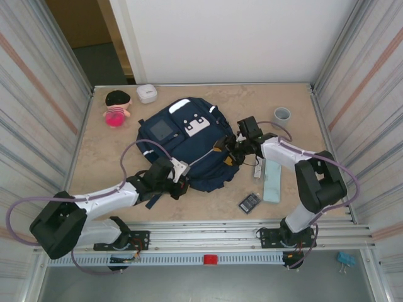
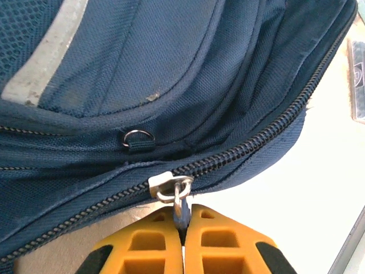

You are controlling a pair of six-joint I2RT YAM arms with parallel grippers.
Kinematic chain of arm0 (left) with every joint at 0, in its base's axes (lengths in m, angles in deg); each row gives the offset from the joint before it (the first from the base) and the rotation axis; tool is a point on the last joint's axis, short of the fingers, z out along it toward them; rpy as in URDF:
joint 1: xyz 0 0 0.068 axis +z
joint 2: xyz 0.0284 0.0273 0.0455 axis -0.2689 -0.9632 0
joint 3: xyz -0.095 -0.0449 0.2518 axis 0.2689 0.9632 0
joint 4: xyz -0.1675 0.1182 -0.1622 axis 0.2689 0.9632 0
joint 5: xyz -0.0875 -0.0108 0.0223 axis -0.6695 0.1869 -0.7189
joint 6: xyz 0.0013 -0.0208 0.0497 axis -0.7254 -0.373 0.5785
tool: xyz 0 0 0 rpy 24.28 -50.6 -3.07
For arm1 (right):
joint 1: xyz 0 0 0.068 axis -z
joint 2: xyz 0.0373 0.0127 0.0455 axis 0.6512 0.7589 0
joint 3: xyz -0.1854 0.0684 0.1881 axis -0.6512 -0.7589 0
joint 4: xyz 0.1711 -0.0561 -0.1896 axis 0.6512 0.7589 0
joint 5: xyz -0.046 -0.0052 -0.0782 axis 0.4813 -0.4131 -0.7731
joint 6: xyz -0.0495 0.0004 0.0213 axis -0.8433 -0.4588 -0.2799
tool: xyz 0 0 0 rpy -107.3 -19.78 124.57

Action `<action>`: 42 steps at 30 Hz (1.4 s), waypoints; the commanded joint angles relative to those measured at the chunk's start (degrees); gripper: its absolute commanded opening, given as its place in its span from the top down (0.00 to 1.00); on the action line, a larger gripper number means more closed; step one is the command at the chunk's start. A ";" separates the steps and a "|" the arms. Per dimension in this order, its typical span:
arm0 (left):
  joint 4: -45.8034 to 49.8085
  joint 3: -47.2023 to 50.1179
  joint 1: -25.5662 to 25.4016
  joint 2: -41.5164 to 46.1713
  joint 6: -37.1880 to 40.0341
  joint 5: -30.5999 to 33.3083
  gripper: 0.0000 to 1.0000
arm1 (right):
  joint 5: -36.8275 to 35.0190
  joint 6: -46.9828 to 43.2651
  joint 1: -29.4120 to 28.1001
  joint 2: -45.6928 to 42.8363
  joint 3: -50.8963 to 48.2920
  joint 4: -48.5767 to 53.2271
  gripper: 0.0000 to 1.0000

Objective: Pack books, pencil case, and school supplies into a backpack

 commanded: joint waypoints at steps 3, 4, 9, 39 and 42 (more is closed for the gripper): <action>-1.60 -1.22 -1.55 -0.89 3.03 -0.15 1.00 | -2.73 -1.00 -0.78 5.13 3.85 -1.47 0.67; -1.48 -1.47 -1.88 -0.88 3.20 -0.38 1.00 | -2.72 -0.72 -0.87 5.36 3.87 -2.38 0.72; -2.84 -2.68 -3.05 0.56 3.26 -3.11 1.00 | -1.44 0.70 -1.32 2.71 4.81 -6.24 0.98; -1.82 -15.18 -8.43 -2.54 12.90 -2.70 0.52 | 3.47 -4.01 -2.16 -3.47 15.72 -2.15 1.00; 3.68 -14.19 -8.41 2.40 22.33 0.19 0.38 | 6.39 -9.86 -1.17 -3.38 18.00 2.11 1.00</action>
